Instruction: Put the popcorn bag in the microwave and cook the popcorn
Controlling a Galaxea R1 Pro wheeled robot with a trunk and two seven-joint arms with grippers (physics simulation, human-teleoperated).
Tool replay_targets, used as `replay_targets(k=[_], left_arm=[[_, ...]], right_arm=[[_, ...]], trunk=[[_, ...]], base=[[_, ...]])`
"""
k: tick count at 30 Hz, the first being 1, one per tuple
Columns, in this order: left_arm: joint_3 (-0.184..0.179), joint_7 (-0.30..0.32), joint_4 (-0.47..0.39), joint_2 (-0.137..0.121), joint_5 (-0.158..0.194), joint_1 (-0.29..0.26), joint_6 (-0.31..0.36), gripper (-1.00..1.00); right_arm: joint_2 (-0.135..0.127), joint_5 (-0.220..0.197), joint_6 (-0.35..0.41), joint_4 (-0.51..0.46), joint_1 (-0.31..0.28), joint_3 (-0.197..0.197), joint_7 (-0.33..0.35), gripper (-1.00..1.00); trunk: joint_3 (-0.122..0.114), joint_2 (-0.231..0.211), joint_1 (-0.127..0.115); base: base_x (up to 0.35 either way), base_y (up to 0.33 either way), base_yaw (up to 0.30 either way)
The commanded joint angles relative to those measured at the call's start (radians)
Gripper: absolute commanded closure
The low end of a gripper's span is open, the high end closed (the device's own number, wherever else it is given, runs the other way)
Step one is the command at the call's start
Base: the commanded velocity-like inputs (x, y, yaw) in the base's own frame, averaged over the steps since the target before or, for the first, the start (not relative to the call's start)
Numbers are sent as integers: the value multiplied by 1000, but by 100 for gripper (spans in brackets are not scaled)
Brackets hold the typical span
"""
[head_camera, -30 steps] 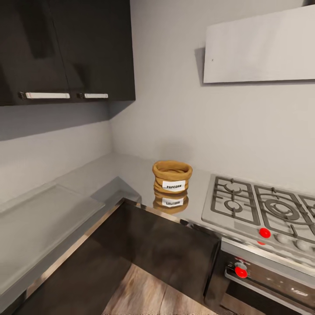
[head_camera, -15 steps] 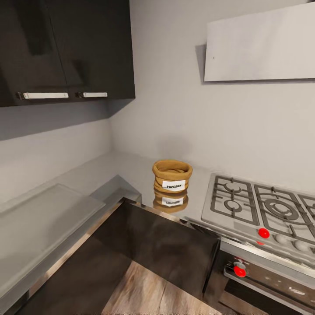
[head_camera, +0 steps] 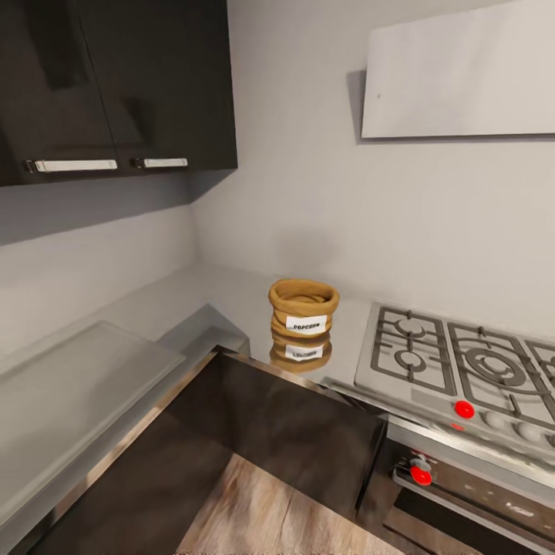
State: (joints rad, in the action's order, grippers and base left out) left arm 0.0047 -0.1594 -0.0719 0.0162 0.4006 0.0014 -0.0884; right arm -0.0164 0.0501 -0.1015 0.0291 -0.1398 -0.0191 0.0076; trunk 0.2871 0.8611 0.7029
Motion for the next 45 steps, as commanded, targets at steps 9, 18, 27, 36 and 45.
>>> replay_targets(k=[9,18,27,36,45], left_arm=[[1,-2,0,-1,5,0,-2,-100],[2,-2,-2,-5,7,0,-2,-100],[1,-1,0,-4,6,0,-1,-100],[1,0,0,-3,6,0,-2,-100],[0,0,0,-1,5,0,-2,-100]], right_arm=[[0,4,-5,3,-1,-2,-3,-100],[1,3,-6,3,-1,-3,-4,-100],[1,1,-6,3,-1,-4,-4,-100],[1,4,-4,3,-1,-4,-4,-100],[2,6,-6,2,-1,-4,-4,-100]], trunk=[[16,1,0],[30,1,0],[44,1,0],[59,1,0],[73,1,0]], base=[[0,0,0],[0,0,0],[0,0,0],[0,0,0],[0,0,0]])
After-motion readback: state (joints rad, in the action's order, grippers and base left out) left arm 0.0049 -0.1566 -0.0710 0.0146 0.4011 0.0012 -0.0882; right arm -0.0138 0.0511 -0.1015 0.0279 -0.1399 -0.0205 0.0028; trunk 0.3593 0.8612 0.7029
